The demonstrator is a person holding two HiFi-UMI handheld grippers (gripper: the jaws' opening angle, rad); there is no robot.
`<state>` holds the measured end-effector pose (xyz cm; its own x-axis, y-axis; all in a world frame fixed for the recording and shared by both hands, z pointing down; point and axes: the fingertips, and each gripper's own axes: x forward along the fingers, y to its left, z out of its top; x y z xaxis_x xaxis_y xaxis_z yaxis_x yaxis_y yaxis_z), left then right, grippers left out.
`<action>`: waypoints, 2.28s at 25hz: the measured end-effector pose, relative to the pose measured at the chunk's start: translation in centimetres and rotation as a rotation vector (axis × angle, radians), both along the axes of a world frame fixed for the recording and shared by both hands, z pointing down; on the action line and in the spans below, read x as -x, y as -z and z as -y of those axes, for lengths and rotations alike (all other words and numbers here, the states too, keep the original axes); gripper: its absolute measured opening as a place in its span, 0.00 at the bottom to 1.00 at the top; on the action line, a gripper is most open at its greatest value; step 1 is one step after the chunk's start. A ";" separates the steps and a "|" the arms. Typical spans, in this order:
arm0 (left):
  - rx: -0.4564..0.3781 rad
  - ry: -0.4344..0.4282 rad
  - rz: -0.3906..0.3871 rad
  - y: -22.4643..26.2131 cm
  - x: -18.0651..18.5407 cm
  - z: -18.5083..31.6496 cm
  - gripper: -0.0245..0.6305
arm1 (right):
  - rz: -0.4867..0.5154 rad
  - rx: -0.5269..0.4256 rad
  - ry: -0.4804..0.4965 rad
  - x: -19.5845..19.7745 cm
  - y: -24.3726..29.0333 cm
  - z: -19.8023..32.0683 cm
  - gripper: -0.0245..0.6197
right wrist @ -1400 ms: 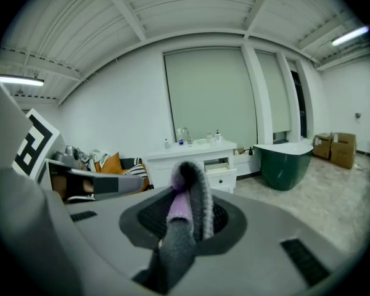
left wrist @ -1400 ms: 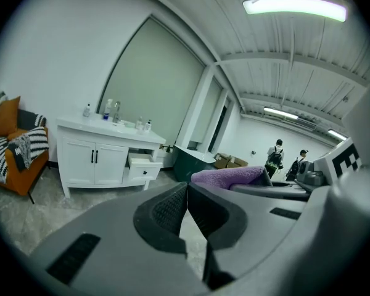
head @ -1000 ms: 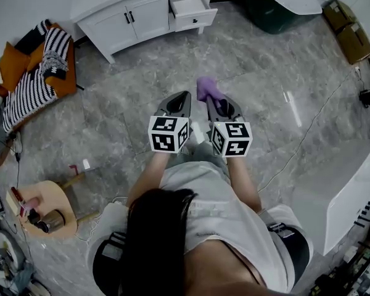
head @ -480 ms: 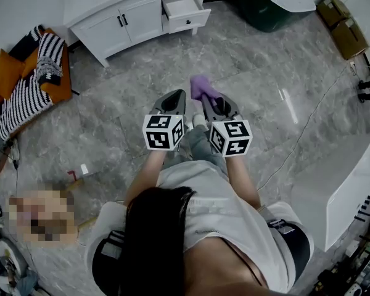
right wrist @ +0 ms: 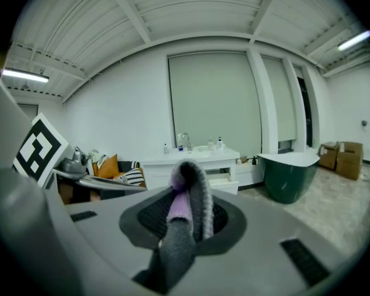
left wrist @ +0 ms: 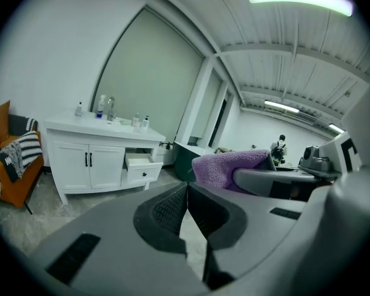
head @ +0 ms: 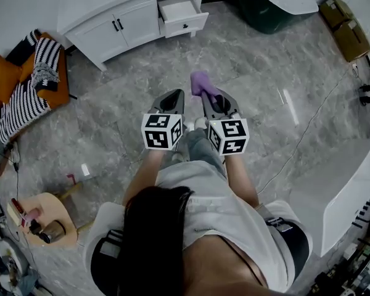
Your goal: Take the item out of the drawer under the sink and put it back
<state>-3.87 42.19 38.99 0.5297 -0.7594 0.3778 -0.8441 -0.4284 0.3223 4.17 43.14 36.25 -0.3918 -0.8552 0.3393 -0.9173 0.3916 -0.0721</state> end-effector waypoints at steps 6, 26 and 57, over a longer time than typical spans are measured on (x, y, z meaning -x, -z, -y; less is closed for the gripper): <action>-0.004 -0.002 0.005 0.7 -2.5 4.4 0.05 | 0.015 0.012 0.000 -2.3 0.2 4.7 0.17; 0.033 0.066 0.011 1.4 -7.8 14.8 0.05 | 0.041 0.051 0.070 -7.6 -0.3 15.8 0.17; 0.030 0.176 -0.001 0.4 -12.3 23.4 0.05 | 0.059 0.050 0.151 -12.1 -1.0 24.8 0.17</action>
<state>8.48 18.74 38.58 0.3897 -0.8289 0.4013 -0.9050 -0.2640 0.3336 16.24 18.38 37.21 -0.5354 -0.7675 0.3525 -0.8417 0.5194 -0.1475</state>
